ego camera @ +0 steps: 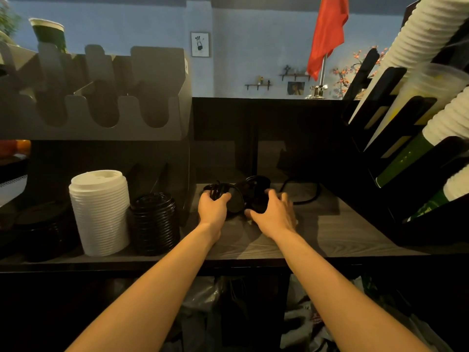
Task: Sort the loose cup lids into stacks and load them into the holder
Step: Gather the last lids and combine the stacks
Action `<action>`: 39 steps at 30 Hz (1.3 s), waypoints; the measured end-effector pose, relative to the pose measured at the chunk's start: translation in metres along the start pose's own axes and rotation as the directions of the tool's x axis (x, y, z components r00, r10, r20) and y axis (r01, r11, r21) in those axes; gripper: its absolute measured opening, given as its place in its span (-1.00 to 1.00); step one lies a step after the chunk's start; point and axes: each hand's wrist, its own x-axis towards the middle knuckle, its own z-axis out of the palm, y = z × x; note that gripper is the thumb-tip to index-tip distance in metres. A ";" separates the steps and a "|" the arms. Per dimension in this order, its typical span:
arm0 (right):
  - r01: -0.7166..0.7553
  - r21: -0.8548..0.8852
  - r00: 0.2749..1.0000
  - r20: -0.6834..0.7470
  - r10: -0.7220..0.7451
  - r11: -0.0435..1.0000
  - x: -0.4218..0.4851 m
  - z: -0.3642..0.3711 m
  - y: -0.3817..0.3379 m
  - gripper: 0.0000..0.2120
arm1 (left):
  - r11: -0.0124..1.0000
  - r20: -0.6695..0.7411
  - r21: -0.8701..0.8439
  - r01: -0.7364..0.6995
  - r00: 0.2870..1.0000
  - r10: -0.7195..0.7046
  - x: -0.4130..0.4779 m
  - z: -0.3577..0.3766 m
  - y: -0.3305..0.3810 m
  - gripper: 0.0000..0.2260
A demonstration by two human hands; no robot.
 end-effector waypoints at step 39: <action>0.279 0.301 0.960 -0.063 -0.272 0.912 -0.009 -0.004 -0.008 -0.06 | 0.996 0.405 -0.042 0.077 0.913 -0.053 -0.022 0.000 0.015 -0.34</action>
